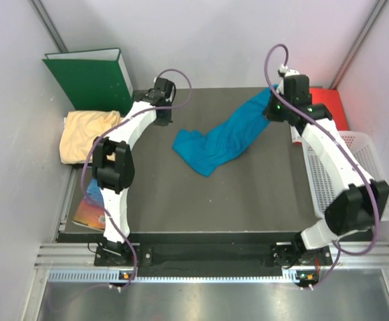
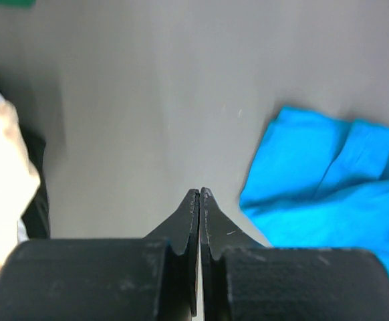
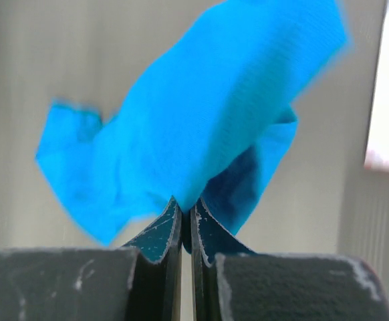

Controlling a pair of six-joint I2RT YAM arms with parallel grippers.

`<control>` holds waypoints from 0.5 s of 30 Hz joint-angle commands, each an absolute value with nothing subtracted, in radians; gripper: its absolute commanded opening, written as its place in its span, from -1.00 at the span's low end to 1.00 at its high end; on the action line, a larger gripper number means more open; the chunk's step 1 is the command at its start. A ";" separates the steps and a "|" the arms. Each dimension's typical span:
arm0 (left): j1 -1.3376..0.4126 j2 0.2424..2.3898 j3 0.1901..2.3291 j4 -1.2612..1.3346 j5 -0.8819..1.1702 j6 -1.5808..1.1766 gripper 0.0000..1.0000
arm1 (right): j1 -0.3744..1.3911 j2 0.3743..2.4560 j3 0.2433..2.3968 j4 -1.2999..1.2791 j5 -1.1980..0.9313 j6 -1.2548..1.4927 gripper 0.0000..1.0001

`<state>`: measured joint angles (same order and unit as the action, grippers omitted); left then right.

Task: Fold and stack the t-shirts
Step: Move the tshirt to the center of the board, then flatten the tshirt out

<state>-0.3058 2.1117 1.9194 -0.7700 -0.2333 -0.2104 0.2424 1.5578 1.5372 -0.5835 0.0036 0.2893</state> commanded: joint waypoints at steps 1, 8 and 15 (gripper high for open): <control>-0.304 2.052 1.835 -0.753 -0.255 -0.213 -1.00 | 0.252 1.480 1.322 -0.840 -0.060 0.394 -1.00; -0.305 2.140 1.914 -0.761 -0.115 -0.216 0.58 | 0.290 1.313 1.169 -0.960 -0.008 0.480 0.66; -0.305 2.278 2.113 -0.710 0.031 -0.212 0.88 | 0.287 1.434 1.307 -0.879 0.118 0.423 0.96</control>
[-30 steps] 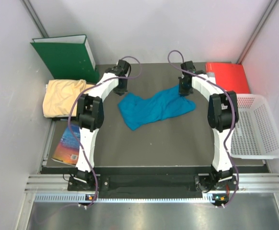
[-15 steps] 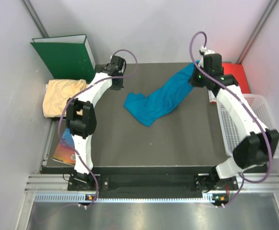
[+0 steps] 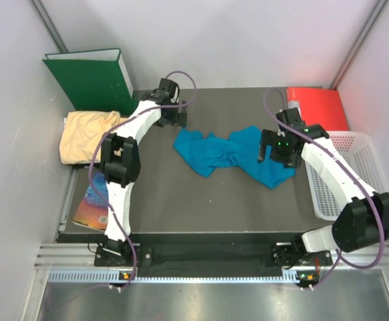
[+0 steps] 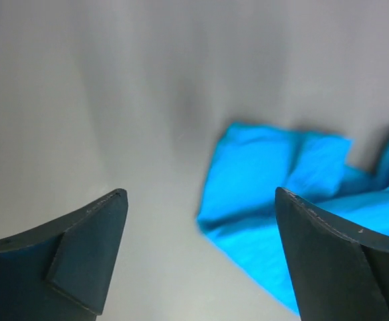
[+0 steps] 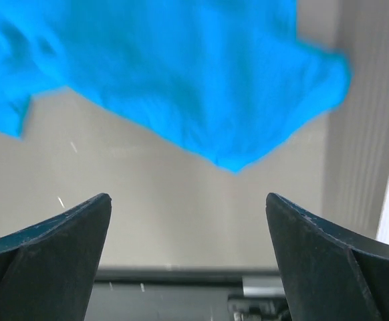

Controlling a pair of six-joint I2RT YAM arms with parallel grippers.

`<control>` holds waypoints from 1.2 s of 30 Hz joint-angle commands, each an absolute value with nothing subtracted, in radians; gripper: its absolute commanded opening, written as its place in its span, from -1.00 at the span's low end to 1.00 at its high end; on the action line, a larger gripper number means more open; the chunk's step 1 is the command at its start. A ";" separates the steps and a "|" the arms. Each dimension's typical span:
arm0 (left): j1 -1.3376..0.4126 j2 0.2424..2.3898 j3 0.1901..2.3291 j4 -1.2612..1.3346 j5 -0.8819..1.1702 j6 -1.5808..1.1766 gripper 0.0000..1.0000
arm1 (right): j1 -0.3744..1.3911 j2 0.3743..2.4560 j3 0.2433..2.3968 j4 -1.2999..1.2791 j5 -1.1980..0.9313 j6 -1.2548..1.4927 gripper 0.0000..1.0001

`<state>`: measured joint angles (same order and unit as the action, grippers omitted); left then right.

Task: Fold and stack the t-shirts
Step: Flatten the tshirt out

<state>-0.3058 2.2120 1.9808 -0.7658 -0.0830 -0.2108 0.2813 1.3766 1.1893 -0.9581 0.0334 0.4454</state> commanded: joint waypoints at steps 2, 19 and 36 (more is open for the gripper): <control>-0.305 2.331 2.137 -0.701 0.057 -0.213 0.84 | 0.287 1.515 1.354 -0.861 0.127 0.420 0.97; -0.305 2.425 2.117 -0.650 0.327 -0.229 0.58 | 0.281 1.776 1.499 -0.779 0.067 0.380 0.99; -0.288 2.324 2.183 -0.663 0.180 -0.227 -1.00 | 0.233 1.828 1.548 -0.752 0.042 0.341 0.99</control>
